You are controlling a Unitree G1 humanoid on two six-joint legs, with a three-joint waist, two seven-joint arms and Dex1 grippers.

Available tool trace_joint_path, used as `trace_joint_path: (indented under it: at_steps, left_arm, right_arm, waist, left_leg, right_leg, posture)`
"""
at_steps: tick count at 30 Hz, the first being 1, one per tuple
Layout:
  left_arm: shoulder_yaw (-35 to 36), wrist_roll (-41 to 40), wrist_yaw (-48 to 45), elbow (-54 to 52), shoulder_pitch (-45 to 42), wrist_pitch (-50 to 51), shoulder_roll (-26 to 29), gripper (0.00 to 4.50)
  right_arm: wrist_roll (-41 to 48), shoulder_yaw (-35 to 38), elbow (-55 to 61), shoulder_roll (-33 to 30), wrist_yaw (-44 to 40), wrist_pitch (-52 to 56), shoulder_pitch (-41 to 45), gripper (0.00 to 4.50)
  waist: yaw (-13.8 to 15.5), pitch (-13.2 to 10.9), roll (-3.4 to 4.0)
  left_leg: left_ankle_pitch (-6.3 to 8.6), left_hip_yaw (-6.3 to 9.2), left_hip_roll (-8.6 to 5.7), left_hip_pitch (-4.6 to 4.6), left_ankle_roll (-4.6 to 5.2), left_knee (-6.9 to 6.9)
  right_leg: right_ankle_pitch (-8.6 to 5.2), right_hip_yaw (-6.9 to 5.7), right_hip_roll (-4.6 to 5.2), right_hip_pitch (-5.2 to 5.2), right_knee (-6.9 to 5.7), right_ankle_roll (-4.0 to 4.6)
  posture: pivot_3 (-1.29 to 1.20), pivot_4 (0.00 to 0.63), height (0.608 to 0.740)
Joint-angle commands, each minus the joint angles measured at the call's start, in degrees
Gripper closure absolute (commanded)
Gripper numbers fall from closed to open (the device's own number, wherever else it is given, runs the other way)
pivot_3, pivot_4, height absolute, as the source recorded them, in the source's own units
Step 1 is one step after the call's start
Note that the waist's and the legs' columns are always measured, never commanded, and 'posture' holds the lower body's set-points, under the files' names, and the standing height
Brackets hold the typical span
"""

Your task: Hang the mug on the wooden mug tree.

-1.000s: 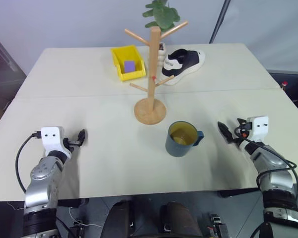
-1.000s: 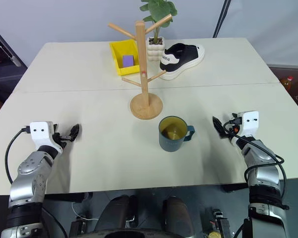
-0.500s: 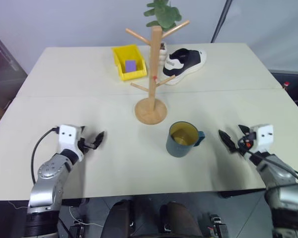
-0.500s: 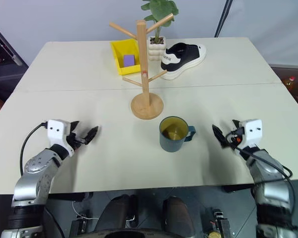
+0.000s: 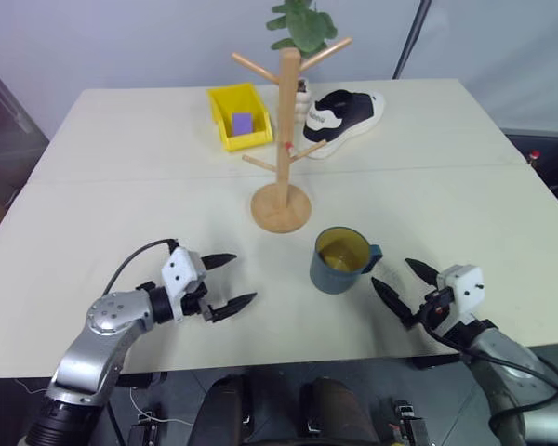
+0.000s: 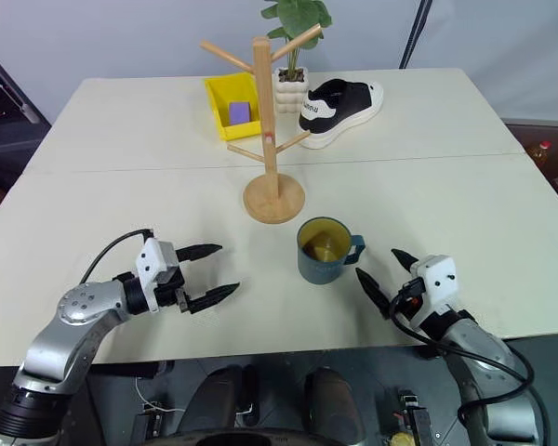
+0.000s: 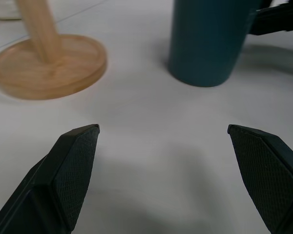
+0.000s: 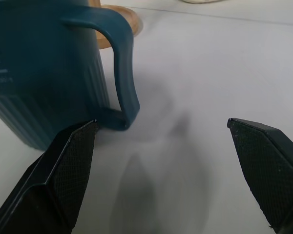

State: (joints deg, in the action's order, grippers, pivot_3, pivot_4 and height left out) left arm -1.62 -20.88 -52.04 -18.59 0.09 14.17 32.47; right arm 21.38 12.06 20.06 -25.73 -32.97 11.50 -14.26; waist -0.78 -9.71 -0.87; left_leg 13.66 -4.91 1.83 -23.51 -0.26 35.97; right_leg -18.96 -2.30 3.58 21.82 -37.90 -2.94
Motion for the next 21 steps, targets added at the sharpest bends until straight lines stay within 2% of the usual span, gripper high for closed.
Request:
trace_joint_path:
  at_steps: [1,21]
  left_arm:
    - [-0.7,-1.3,-1.2,-3.0,-0.3,-0.7,0.3,0.0]
    - [-1.5,0.1,-0.7,-1.3,2.3,-5.5,-0.6,0.0]
  right_arm:
    - [-1.2,-0.2,-0.3,0.7,0.8,-2.0,1.5,0.07]
    - [-3.9,-3.9,-6.1,3.1,1.6,-6.3,7.4,0.07]
  waist:
    - [0.0,0.0,0.01]
    - [0.0,0.0,0.01]
  left_leg:
    - [0.0,0.0,0.0,0.0,0.0,0.0]
    - [-0.01,-0.02,-0.01,0.0,0.02,0.04]
  right_leg:
    - [0.0,0.0,0.0,0.0,0.0,0.0]
    - [0.09,-0.02,-0.01,-0.01,-0.06,-0.17]
  posture:
    - [0.0,0.15,0.74]
    - [0.0,0.15,0.74]
